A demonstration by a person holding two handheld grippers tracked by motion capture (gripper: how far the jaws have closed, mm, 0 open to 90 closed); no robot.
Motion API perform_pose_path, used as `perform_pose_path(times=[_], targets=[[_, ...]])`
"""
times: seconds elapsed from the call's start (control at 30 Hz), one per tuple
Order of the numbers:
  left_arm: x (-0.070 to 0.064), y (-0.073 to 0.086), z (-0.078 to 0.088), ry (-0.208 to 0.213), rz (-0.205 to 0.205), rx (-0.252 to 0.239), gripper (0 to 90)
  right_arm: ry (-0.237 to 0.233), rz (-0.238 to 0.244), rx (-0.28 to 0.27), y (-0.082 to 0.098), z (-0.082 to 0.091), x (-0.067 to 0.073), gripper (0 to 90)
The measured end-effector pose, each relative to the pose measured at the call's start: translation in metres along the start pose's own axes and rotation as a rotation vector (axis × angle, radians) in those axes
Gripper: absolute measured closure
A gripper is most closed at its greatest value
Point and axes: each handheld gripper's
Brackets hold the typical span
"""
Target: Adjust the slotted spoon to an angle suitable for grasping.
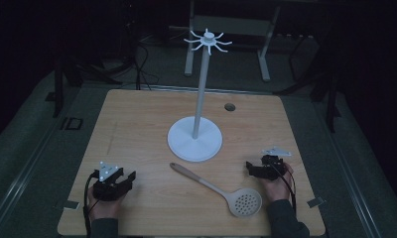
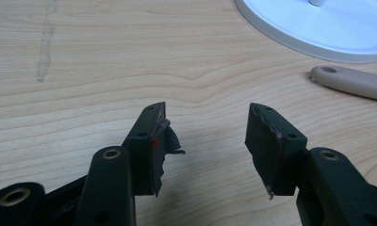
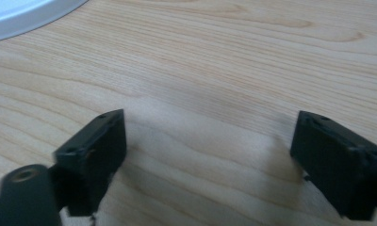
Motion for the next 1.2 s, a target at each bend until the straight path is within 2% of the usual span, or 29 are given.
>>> perform_pose_path(times=[0.03, 0.1, 0.13, 0.2, 0.3, 0.37, 0.47, 0.6, 0.7, 0.77, 0.9, 1.2], targets=[[-0.001, 0.000, 0.000, 0.001, -0.001, 0.000, 49.4, -0.004, 0.001, -0.013, 0.000, 0.002, 0.000, 38.5], [-0.001, 0.000, 0.000, 0.004, -0.005, 0.000, 49.6, -0.015, -0.003, -0.021, 0.001, 0.005, -0.001, 49.0], [-0.001, 0.000, 0.000, 0.004, -0.005, 0.000, 49.6, -0.015, -0.003, -0.021, 0.001, 0.005, -0.001, 49.0], [-0.001, -0.001, -0.001, 0.004, -0.007, 0.000, 49.7, -0.056, -0.017, -0.043, -0.001, 0.010, -0.001, 60.3], [-0.002, -0.001, -0.002, 0.008, -0.011, 0.008, 49.9, -0.073, 0.003, -0.106, -0.012, 0.026, 0.005, 65.0], [-0.002, -0.001, -0.002, 0.011, -0.014, 0.010, 50.4, -0.078, 0.011, -0.122, -0.014, 0.029, 0.007, 67.2], [-0.005, -0.001, -0.003, 0.023, -0.025, 0.015, 52.4, -0.091, 0.046, -0.163, -0.022, 0.040, 0.015, 78.0], [-0.006, -0.002, -0.004, 0.048, -0.010, 0.005, 54.9, -0.087, 0.079, -0.195, -0.028, 0.048, 0.023, 87.1], [-0.008, -0.003, -0.005, 0.069, -0.008, 0.006, 57.2, -0.092, 0.087, -0.209, -0.031, 0.052, 0.026, 89.0], [-0.014, -0.006, -0.009, 0.090, -0.031, 0.016, 59.3, -0.102, 0.094, -0.226, -0.038, 0.059, 0.030, 88.7], [-0.028, -0.010, -0.016, 0.114, -0.084, 0.039, 66.2, -0.116, 0.093, -0.258, -0.047, 0.070, 0.034, 82.6], [-0.052, -0.018, -0.040, 0.160, -0.144, 0.097, 85.3, -0.121, 0.122, -0.295, -0.056, 0.082, 0.040, 67.9]])
Point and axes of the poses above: each handheld gripper's, and its own axes: z roughly backward along the jaws, y roughly out of its underside, x roughly to its left, and after that the axes turned 6 degrees about -x, right-handed
